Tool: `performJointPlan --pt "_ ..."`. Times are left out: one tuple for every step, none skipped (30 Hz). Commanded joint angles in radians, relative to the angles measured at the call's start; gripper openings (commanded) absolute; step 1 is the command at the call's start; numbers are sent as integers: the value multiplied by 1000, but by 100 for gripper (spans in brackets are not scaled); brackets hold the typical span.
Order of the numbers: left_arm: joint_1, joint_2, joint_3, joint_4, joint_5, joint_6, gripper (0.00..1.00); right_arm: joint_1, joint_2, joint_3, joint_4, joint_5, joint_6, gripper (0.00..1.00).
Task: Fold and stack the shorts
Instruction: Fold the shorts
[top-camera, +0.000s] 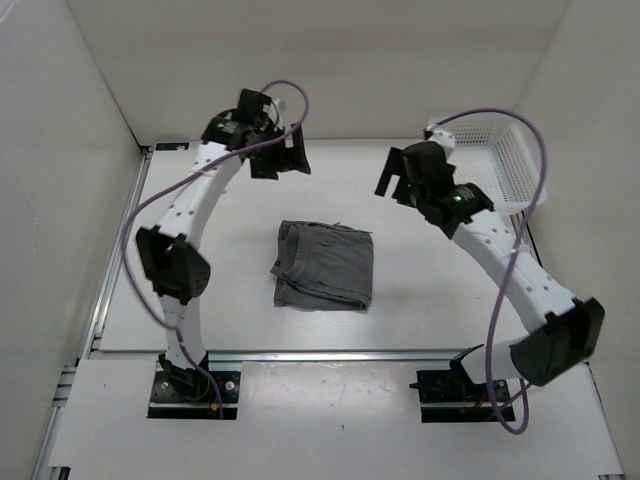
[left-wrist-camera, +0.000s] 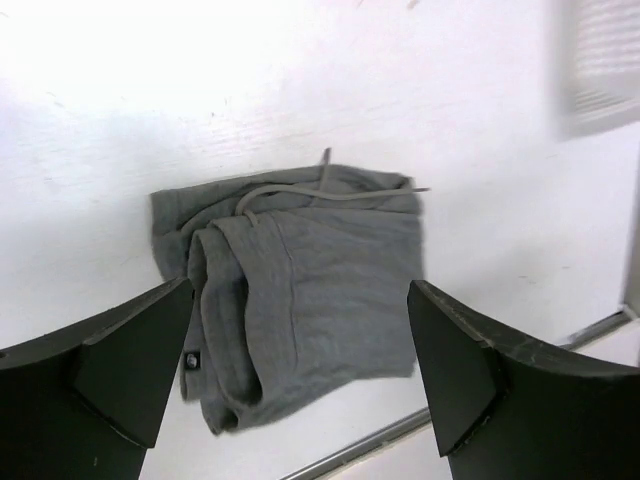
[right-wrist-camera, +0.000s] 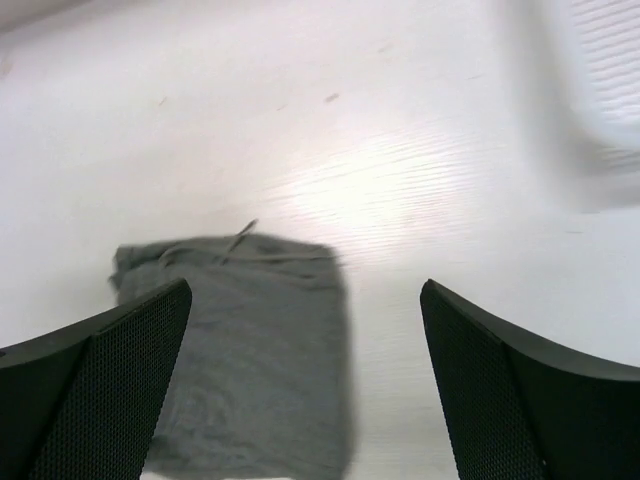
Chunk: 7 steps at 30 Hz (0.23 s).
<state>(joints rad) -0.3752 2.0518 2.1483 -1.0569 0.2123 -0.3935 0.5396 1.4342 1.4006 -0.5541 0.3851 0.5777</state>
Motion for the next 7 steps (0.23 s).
performJointPlan --pt "38 -272 -16 -40 -25 18 100 -24 -84 -35 -179 276 -65 100" --pt "51 -306 -33 -31 -25 18 100 -24 -107 -54 -188 319 -65 100" --pt "74 -341 -75 -31 -25 18 100 -33 -153 -72 -188 346 -82 100" --pt "84 -376 -102 -8 -34 9 100 -46 -172 -104 -201 366 -82 100" --pt "94 -442 -131 1 -48 8 100 -46 -191 -123 -210 382 -91 97" --pt "104 -471 -183 11 -48 8 100 -59 -227 -139 -210 382 -91 97" --pt "117 -498 -203 11 -60 8 100 -69 -242 -153 -210 382 -91 97"
